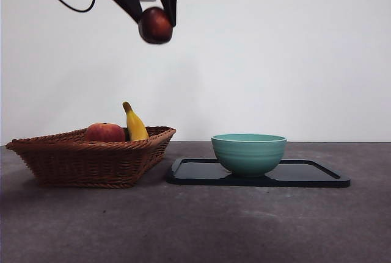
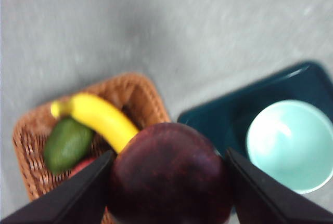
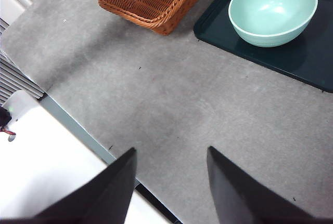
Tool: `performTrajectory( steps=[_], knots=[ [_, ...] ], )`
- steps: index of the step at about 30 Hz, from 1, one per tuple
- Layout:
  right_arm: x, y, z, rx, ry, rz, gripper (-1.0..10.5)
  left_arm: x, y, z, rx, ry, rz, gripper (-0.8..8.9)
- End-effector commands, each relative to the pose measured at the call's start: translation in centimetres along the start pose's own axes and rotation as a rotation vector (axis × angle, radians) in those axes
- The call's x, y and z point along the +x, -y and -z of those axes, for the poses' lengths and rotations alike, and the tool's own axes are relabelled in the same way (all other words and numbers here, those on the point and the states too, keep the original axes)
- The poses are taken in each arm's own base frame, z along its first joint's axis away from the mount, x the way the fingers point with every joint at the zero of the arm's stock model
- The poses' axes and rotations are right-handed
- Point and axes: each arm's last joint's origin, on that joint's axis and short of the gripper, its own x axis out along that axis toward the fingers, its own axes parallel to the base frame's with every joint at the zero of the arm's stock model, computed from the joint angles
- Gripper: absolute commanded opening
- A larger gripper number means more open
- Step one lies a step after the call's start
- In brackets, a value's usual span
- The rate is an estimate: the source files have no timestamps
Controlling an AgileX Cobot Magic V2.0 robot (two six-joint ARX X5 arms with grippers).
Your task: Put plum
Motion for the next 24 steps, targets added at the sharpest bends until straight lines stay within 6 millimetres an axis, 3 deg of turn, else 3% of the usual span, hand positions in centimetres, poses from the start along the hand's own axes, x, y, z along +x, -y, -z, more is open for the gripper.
performTrajectory(
  steps=[1, 24],
  knots=[
    [-0.4, -0.3, -0.4, -0.023, 0.018, -0.009, 2.2, 1.2, 0.0, 0.7, -0.011, -0.086, -0.001, 2.71],
    [-0.4, -0.3, -0.4, -0.049, 0.023, -0.005, 2.2, 8.7, -0.8, 4.7, -0.028, -0.422, -0.018, 2.70]
  ],
)
